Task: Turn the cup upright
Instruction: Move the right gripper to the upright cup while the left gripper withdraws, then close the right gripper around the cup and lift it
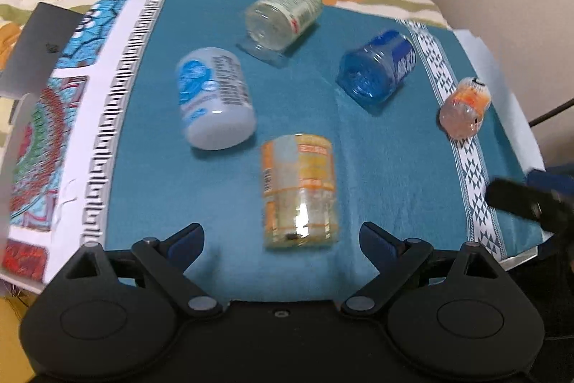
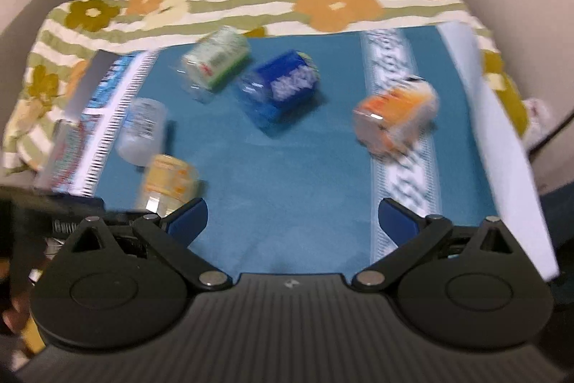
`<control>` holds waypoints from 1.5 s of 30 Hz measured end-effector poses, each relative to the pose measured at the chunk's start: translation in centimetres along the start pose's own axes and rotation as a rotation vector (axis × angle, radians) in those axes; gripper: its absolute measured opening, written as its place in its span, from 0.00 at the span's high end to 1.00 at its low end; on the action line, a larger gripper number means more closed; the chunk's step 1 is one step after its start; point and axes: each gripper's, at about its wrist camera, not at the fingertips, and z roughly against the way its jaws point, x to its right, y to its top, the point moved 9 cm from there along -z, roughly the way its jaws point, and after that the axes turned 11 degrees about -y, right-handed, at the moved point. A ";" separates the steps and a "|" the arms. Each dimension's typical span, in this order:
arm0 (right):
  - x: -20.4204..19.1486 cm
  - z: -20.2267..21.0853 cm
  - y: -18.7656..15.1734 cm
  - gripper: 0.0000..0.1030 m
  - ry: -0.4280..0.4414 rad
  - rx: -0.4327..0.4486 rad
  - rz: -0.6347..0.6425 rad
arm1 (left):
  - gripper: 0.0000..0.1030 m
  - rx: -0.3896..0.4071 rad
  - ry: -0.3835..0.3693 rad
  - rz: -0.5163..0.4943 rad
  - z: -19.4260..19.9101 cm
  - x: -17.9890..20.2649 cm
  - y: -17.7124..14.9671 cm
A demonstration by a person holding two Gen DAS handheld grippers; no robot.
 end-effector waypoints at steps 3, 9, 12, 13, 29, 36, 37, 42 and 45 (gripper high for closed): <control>-2.5 -0.4 1.7 0.00 0.073 -0.057 0.015 | 0.00 0.020 0.010 0.011 1.4 -1.4 -0.4; -8.1 -3.4 3.8 0.00 0.154 -0.175 0.051 | 0.00 0.037 0.059 0.028 2.5 -4.9 -1.6; -10.3 -5.8 3.8 0.00 0.191 -0.266 0.025 | 0.00 0.041 0.046 0.050 2.7 -6.4 -2.1; -10.9 -6.7 3.7 0.00 0.201 -0.301 0.010 | 0.00 0.042 0.045 0.053 2.8 -6.8 -2.3; -13.3 -13.1 2.2 0.24 0.191 -0.509 -0.081 | 0.00 0.030 0.006 0.093 2.9 -10.3 -2.7; -13.4 -13.4 2.0 0.30 0.197 -0.502 -0.090 | 0.00 0.020 -0.004 0.103 2.8 -10.6 -3.0; -13.3 -13.3 2.0 0.30 0.200 -0.500 -0.097 | 0.00 0.021 -0.004 0.103 2.9 -10.6 -3.0; -12.9 -11.0 3.2 0.31 0.220 -0.397 -0.104 | 0.00 0.032 -0.003 0.105 3.6 -10.6 -2.9; -12.7 -8.2 4.6 0.31 0.213 -0.241 -0.066 | 0.00 0.047 0.003 0.107 4.1 -10.6 -2.8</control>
